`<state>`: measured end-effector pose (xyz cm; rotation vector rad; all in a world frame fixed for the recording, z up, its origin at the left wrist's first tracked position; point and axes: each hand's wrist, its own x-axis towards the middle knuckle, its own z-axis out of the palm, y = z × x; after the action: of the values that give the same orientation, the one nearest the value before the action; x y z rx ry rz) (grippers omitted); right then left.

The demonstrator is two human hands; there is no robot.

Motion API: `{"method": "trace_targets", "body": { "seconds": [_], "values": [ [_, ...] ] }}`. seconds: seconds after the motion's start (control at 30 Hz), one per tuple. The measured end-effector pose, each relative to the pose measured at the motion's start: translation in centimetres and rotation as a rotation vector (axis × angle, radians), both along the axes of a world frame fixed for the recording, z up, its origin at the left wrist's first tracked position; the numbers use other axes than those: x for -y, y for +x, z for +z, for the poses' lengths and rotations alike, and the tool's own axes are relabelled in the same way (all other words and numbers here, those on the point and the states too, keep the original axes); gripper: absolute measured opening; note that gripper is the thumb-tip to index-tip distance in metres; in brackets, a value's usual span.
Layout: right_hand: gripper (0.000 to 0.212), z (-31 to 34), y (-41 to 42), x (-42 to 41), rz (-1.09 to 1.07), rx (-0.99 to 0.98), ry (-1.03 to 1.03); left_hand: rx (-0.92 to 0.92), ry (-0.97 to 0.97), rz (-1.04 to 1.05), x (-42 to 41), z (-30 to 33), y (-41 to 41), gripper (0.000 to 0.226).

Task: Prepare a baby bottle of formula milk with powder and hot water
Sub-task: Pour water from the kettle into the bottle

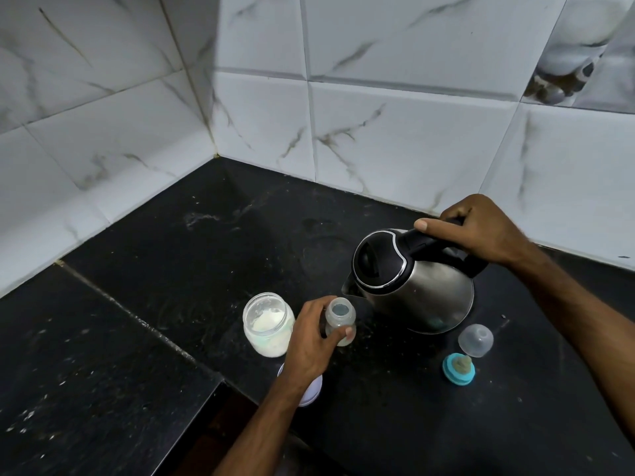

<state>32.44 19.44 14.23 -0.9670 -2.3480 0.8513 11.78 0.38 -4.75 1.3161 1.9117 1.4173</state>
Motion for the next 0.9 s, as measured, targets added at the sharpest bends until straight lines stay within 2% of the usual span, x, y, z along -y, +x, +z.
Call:
{"method": "trace_targets", "body": {
  "seconds": [0.9],
  "values": [
    [0.066, 0.83, -0.62, 0.45, 0.007, 0.088, 0.095, 0.032, 0.012, -0.003, 0.04, 0.26, 0.06, 0.045]
  ]
}}
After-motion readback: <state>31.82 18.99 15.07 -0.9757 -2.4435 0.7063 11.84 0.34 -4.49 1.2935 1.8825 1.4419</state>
